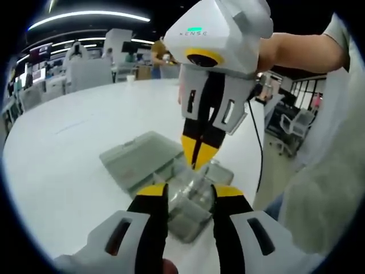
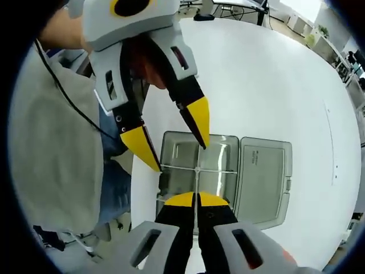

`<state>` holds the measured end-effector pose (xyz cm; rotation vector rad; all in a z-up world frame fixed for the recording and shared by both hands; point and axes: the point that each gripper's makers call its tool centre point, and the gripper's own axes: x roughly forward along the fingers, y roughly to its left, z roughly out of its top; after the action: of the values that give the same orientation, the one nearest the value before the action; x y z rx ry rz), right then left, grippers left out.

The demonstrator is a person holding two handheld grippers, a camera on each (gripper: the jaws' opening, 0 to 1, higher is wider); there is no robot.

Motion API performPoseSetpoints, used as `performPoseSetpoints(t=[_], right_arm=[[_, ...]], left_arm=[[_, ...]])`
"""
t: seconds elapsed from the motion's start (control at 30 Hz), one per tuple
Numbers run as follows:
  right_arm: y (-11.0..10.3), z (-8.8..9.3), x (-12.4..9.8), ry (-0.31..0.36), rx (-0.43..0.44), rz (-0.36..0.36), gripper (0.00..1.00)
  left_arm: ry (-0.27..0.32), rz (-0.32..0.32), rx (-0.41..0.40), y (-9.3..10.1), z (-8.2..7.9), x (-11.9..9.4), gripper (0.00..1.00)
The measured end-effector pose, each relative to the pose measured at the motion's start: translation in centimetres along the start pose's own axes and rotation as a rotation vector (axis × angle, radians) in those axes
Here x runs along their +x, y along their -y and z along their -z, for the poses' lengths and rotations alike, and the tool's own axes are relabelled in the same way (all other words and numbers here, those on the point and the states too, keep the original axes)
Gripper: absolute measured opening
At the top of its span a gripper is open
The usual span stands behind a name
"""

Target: Insert the divider into the dual guide fixture by aligning both edges with the guide slots and pushing it downward to the bottom, including one-sided entry, uneven engagement, binding, and posture correction.

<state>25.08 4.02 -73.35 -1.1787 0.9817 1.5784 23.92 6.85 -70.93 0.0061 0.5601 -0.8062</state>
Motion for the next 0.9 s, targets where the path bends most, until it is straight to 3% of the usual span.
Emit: performPoseSetpoints(t=[0.9], right_arm=[[-0.09,0.08,0.40,0.002,0.051,-0.014,0.00]], left_arm=[[-0.001,0.000,0.008,-0.16,-0.33,-0.11,0.27]])
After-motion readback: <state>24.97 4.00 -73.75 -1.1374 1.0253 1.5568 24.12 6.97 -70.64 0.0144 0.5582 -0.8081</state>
